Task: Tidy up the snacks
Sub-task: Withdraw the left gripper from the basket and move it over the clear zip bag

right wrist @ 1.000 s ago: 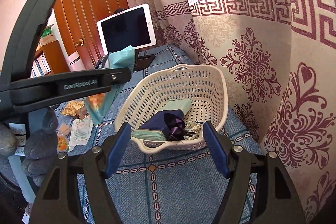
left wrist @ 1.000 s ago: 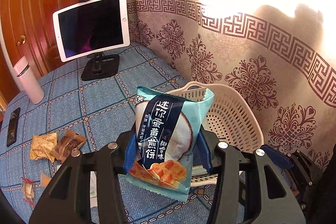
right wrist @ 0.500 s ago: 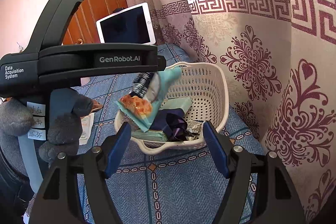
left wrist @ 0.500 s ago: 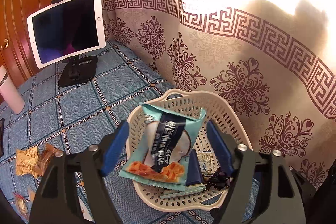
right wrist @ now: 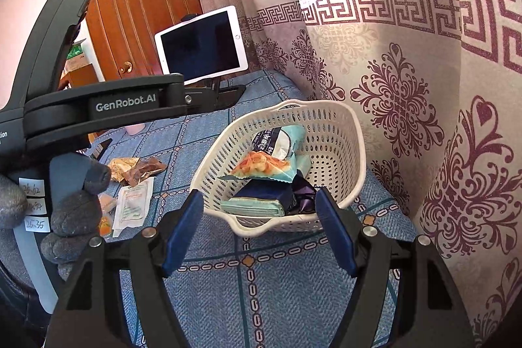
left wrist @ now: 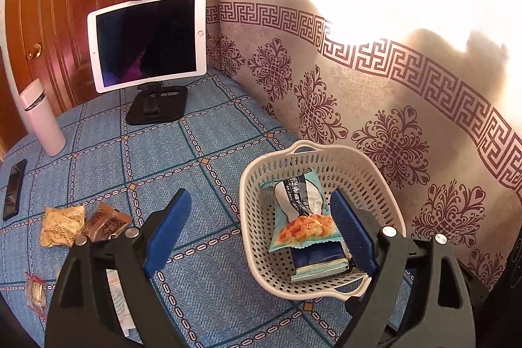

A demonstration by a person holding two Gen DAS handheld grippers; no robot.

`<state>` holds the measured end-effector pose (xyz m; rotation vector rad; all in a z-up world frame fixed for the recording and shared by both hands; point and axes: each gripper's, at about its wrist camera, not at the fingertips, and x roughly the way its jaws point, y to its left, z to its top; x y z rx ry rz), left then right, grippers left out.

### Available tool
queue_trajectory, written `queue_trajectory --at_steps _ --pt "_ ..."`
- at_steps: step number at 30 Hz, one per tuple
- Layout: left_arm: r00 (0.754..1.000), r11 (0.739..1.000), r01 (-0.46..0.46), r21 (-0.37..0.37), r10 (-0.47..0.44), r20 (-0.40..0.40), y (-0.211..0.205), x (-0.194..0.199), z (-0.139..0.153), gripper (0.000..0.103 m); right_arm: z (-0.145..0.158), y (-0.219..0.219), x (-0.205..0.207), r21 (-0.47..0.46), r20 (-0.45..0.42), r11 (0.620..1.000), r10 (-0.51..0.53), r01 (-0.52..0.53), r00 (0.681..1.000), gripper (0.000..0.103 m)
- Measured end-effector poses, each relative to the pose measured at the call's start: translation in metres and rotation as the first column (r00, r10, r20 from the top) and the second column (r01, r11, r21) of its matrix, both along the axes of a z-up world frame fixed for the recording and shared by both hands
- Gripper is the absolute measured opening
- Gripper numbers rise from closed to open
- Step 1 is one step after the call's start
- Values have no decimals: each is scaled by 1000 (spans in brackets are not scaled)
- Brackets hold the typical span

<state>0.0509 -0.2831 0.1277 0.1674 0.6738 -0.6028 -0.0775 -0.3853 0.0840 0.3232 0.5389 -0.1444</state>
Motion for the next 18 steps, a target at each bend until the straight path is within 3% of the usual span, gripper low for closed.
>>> queue_trajectory --at_steps 13,18 --pt "984 993 -115 38 108 142 53 -23 16 88 10 24 3 -16 21 998 64 -64 998 71" --pt "978 987 -158 42 150 148 80 -27 17 88 14 40 8 -26 26 994 111 -111 993 71"
